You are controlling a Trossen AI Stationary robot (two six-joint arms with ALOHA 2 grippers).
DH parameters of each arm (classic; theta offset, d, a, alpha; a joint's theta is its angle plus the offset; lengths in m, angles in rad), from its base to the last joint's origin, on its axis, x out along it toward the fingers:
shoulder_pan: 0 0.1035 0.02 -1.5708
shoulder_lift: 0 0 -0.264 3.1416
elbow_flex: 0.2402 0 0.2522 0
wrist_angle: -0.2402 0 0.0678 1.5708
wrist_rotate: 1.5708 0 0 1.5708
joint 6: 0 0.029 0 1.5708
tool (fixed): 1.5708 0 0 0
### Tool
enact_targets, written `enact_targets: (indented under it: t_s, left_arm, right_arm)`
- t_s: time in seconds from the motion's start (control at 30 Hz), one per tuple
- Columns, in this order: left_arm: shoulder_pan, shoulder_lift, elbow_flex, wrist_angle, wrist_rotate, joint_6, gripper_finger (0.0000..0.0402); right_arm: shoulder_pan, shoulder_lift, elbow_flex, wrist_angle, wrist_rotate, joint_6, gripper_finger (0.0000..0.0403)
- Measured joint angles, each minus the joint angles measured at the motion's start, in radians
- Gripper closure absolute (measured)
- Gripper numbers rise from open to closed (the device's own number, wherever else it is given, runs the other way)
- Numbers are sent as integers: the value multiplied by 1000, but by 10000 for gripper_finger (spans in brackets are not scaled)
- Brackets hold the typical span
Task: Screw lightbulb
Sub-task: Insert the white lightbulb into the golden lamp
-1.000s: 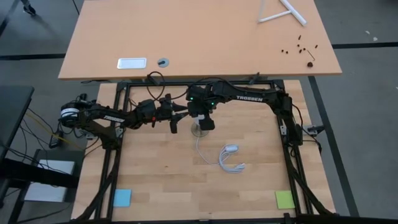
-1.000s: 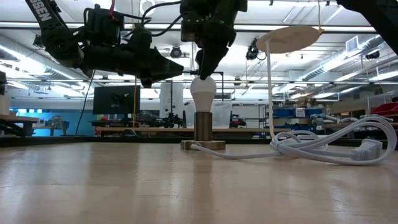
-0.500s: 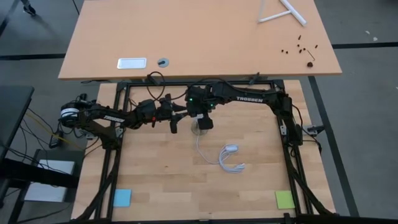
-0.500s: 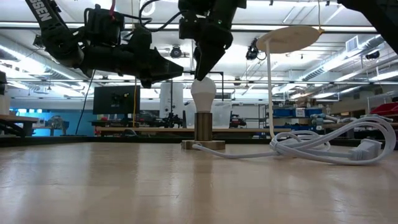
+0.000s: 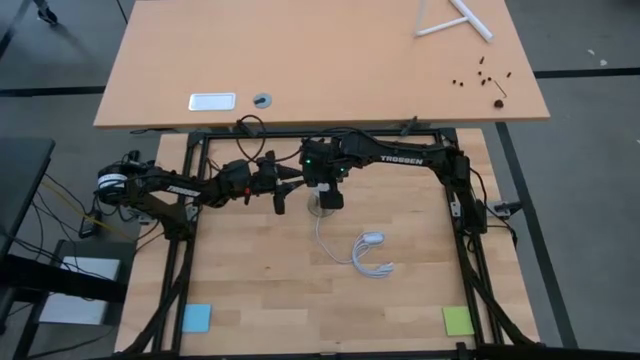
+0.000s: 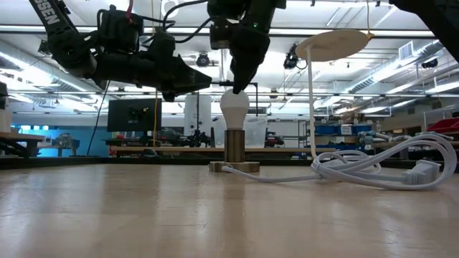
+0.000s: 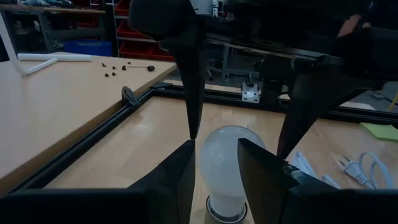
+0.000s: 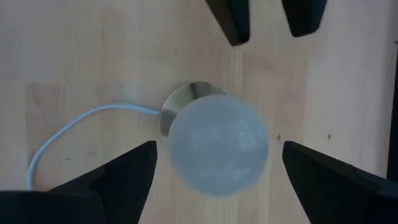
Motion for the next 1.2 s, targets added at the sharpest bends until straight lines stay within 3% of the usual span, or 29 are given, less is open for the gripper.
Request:
enact_targets:
  t_s: [0.23,0.6,0.93,1.2]
  left_arm:
    - [0,0,0,-23,1,1,275]
    - [0,14,0,-265,38,79,275]
    - [0,277,44,-149,12,74,275]
    - [-15,396,152,-196,39,78,275]
  right_arm:
    - [-8,0,-9,20,-61,-22,54]
    - [-10,0,-24,50,-54,-31,66]
    - [-10,0,-24,51,-53,-31,68]
    - [-10,0,-24,49,-52,-31,74]
